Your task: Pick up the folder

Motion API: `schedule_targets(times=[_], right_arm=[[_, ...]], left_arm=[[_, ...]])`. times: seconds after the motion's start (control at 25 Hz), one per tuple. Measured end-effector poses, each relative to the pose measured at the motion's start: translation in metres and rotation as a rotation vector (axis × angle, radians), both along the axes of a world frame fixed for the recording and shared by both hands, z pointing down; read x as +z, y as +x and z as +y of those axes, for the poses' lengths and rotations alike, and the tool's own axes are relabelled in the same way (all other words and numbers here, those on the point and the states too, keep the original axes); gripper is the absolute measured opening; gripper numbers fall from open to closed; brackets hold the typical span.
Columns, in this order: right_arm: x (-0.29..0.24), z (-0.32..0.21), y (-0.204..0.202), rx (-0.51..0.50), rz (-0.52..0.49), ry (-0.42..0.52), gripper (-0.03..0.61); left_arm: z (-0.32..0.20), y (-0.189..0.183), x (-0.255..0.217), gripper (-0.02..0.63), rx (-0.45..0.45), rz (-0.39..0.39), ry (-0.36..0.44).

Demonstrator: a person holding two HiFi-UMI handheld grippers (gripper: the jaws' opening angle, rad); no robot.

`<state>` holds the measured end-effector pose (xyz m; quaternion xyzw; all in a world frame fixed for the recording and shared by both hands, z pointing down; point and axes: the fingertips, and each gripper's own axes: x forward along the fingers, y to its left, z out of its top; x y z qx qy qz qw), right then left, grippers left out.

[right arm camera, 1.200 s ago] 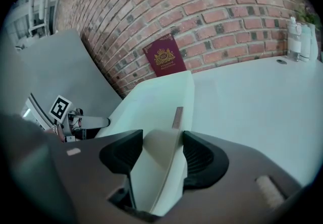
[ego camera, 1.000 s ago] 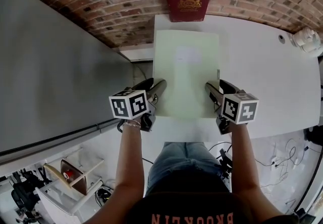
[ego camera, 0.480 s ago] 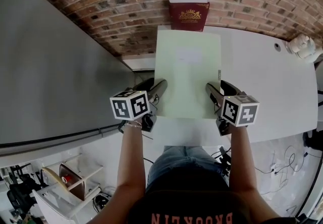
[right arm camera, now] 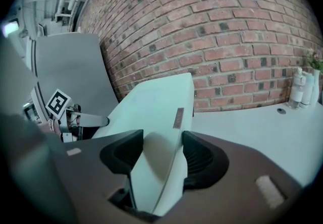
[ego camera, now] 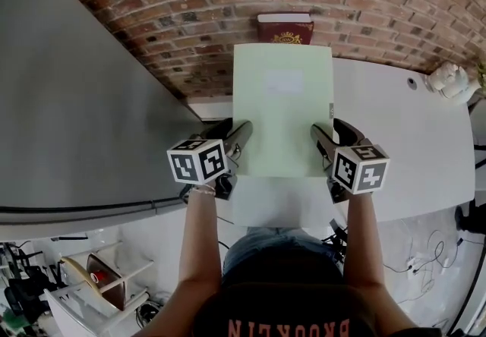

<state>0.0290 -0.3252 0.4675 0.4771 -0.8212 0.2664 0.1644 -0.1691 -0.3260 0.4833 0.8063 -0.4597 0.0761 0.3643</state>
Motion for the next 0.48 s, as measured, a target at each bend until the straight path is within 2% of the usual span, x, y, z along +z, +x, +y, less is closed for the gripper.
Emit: schedule_targets(times=[0.48], right_arm=[[-0.051,-0.016,0.000,-0.009,0.052,0.147,0.239]], left_arm=[[-0.017,0.001,-0.046,0.235,0.004,-0.051,0.124]])
